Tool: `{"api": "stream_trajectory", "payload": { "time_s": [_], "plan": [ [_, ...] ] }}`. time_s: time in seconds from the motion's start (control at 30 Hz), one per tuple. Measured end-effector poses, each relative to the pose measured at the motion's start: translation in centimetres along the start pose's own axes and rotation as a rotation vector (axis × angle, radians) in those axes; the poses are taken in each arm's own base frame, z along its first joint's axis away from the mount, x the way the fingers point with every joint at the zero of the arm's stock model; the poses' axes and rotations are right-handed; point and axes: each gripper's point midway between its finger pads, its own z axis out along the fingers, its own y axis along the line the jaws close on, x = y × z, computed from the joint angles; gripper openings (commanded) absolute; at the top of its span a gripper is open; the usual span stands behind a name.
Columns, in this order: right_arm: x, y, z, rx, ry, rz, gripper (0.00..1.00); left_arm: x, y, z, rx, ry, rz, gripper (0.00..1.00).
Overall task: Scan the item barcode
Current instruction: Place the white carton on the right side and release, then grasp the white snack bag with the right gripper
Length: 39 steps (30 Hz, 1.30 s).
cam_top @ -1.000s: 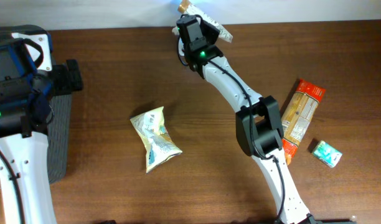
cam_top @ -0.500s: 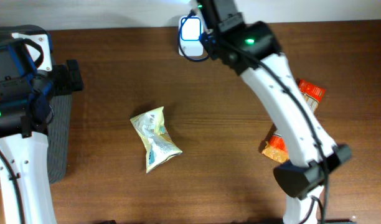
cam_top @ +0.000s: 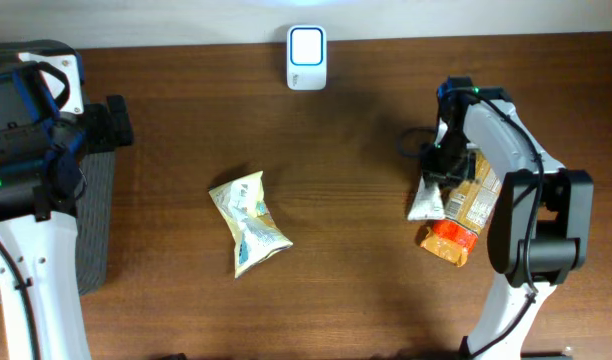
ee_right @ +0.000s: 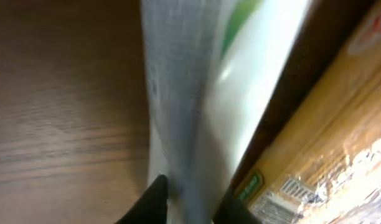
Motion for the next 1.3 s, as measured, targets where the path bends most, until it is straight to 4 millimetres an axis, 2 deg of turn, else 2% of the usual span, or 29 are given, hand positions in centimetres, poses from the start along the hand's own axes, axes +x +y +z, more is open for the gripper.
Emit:
{"api": "stream_trajectory", "payload": {
  "time_s": [0.03, 0.1, 0.13, 0.17, 0.2, 0.23, 0.27, 0.3, 0.33, 0.37, 0.4, 0.43, 0.53, 0.57, 0.63, 0.7, 0.77, 0.8, 0.87, 0.9, 1.03, 1.07, 1.1, 1.13, 1.17, 1.2, 1.23, 1.27, 1.3],
  "plan": [
    [0.6, -0.5, 0.0, 0.004, 0.030, 0.000, 0.56, 0.0, 0.0, 0.0, 0.000, 0.000, 0.000, 0.99],
    [2.0, -0.9, -1.4, 0.012, 0.091, -0.019, 0.57, 0.0, 0.0, 0.0, 0.000, 0.000, 0.000, 0.99],
    [1.2, -0.1, -3.3, -0.012, 0.060, -0.058, 0.65, 0.0, 0.0, 0.0, 0.000, 0.001, 0.000, 0.99],
    [0.7, 1.3, -4.8, -0.062, 0.032, -0.105, 0.79, 0.0, 0.0, 0.0, 0.000, 0.000, 0.000, 0.99],
    [0.1, 4.3, -6.4, -0.153, -0.015, -0.192, 0.90, 0.0, 0.0, 0.0, 0.000, 0.000, 0.000, 0.99],
    [0.4, 8.3, -7.1, -0.261, -0.046, -0.301, 1.00, 0.0, 0.0, 0.0, 0.000, 0.000, 0.000, 0.99],
    [0.9, 11.0, -7.4, -0.331, -0.058, -0.376, 0.99, 0.0, 0.0, 0.0, 0.000, 0.000, 0.000, 0.99],
    [1.8, 14.7, -7.6, -0.405, -0.077, -0.469, 0.99, 0.0, 0.0, 0.0, 0.000, -0.001, 0.000, 0.99],
    [4.7, 19.0, -7.3, -0.463, -0.051, -0.588, 0.99, 0.0, 0.0, 0.0, 0.000, 0.000, 0.000, 0.99],
    [6.4, 21.1, -6.8, -0.488, -0.035, -0.649, 0.99, 0.0, 0.0, 0.0, 0.000, 0.000, 0.000, 0.99],
    [10.1, 24.1, -4.9, -0.513, 0.028, -0.740, 0.99, 0.0, 0.0, 0.0, 0.000, 0.000, 0.000, 0.99],
    [11.9, 25.3, -3.8, -0.519, 0.056, -0.779, 0.99, 0.0, 0.0, 0.0, 0.000, 0.000, 0.000, 0.99],
    [14.4, 28.4, -0.5, -0.565, 0.070, -0.814, 0.99, 0.0, 0.0, 0.0, 0.000, 0.000, 0.000, 0.99],
    [15.9, 29.6, 0.3, -0.621, 0.098, -0.828, 0.99, 0.0, 0.0, 0.0, 0.000, 0.000, 0.000, 0.99],
    [16.8, 30.9, 0.4, -0.672, 0.099, -0.842, 0.99, 0.0, 0.0, 0.0, 0.000, 0.000, 0.000, 0.99],
    [17.4, 31.6, 1.0, -0.688, 0.099, -0.836, 0.99, 0.0, 0.0, 0.0, 0.000, 0.000, 0.000, 0.99],
    [18.0, 31.5, 2.4, -0.683, 0.115, -0.809, 0.99, 0.0, 0.0, 0.0, 0.000, 0.000, 0.000, 0.99],
    [18.4, 31.4, 3.1, -0.682, 0.124, -0.799, 0.82, 0.0, 0.0, 0.0, 0.000, 0.000, 0.000, 0.99],
    [19.2, 31.5, 3.5, -0.680, 0.140, -0.797, 0.17, 0.0, 0.0, 0.0, 0.000, 0.000, 0.000, 0.99],
    [19.4, 31.4, 3.7, -0.677, 0.145, -0.792, 0.04, 0.0, 0.0, 0.0, 0.000, 0.000, 0.000, 0.99],
    [18.8, 30.8, 3.6, -0.677, 0.157, -0.761, 0.04, 0.0, 0.0, 0.0, 0.000, 0.000, 0.000, 0.99],
    [17.7, 29.7, 3.4, -0.667, 0.163, -0.733, 0.04, 0.0, 0.0, 0.0, 0.000, 0.000, 0.000, 0.99],
    [17.3, 28.7, 3.3, -0.650, 0.178, -0.725, 0.09, 0.0, 0.0, 0.0, 0.000, 0.000, 0.000, 0.99],
    [16.5, 25.6, 2.9, -0.567, 0.209, -0.727, 0.31, 0.0, 0.0, 0.0, 0.000, 0.000, 0.000, 0.99],
    [16.0, 23.9, 2.5, -0.515, 0.225, -0.745, 0.56, 0.0, 0.0, 0.0, 0.000, 0.002, 0.000, 0.99],
    [14.2, 21.3, 1.6, -0.427, 0.201, -0.801, 0.67, 0.0, 0.0, 0.0, 0.000, 0.001, 0.000, 0.99],
    [12.1, 18.8, 1.1, -0.323, 0.153, -0.867, 0.70, 0.0, 0.0, 0.0, 0.000, 0.000, 0.000, 0.99],
    [10.4, 17.3, 1.0, -0.257, 0.120, -0.869, 0.72, 0.0, 0.0, 0.0, 0.000, 0.000, 0.000, 0.99],
    [8.7, 15.8, 0.6, -0.215, 0.097, -0.821, 0.99, 0.0, 0.0, 0.0, 0.000, 0.000, 0.000, 0.99]
  ]
}}
